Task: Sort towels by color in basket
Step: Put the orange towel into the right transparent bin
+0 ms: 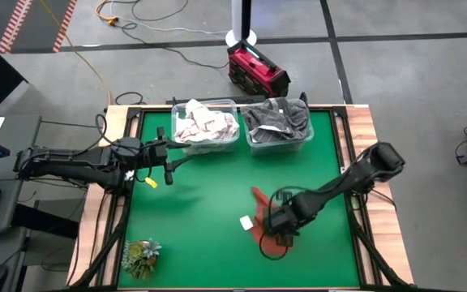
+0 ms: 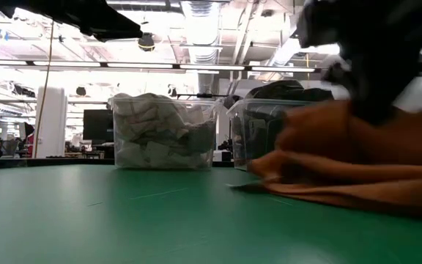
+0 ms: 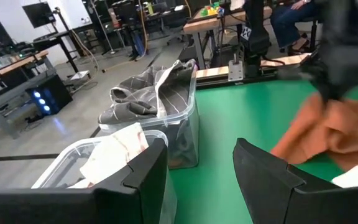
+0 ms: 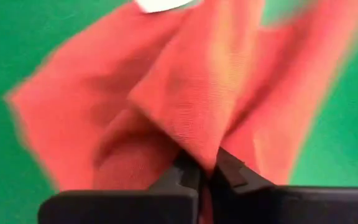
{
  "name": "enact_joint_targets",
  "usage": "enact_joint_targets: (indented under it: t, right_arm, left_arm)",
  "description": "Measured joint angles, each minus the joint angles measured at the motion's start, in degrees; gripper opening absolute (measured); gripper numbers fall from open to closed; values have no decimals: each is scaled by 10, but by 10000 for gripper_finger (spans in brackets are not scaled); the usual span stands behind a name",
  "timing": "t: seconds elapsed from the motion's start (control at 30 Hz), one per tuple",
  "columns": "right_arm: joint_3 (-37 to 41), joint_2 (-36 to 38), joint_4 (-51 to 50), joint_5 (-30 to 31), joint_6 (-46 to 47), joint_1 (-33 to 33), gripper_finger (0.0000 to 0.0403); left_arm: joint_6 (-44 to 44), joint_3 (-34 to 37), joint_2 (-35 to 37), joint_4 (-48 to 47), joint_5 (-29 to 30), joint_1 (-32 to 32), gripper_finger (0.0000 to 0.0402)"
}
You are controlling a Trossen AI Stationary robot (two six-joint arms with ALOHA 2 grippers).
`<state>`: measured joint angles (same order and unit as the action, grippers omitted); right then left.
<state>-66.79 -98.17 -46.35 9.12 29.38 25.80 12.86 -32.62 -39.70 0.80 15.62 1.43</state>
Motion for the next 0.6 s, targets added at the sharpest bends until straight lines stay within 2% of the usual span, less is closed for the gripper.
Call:
enact_joint_targets:
  t: [0.1, 0.17, 0.3, 0.43, 0.5, 0.6]
  right_arm:
    - [-8, 57, -52, 136, -8, -35, 27]
    - [-10, 109, -45, 228, -33, -65, 26]
    - [-11, 224, 32, 374, -131, -131, 25]
    - [-11, 334, 137, 508, -285, -199, 25]
    - [-11, 375, 225, 531, -396, -235, 25]
    - [-12, 413, 363, 484, -534, -281, 25]
  left_arm:
    - [0, 0, 0, 1, 0, 0, 173]
    - [0, 0, 0, 4, 0, 0, 173]
    - [0, 0, 0, 8, 0, 0, 173]
    - [0, 0, 0, 9, 0, 0, 173]
    - [2, 0, 0, 9, 0, 0, 173]
    - [14, 0, 0, 11, 0, 0, 173]
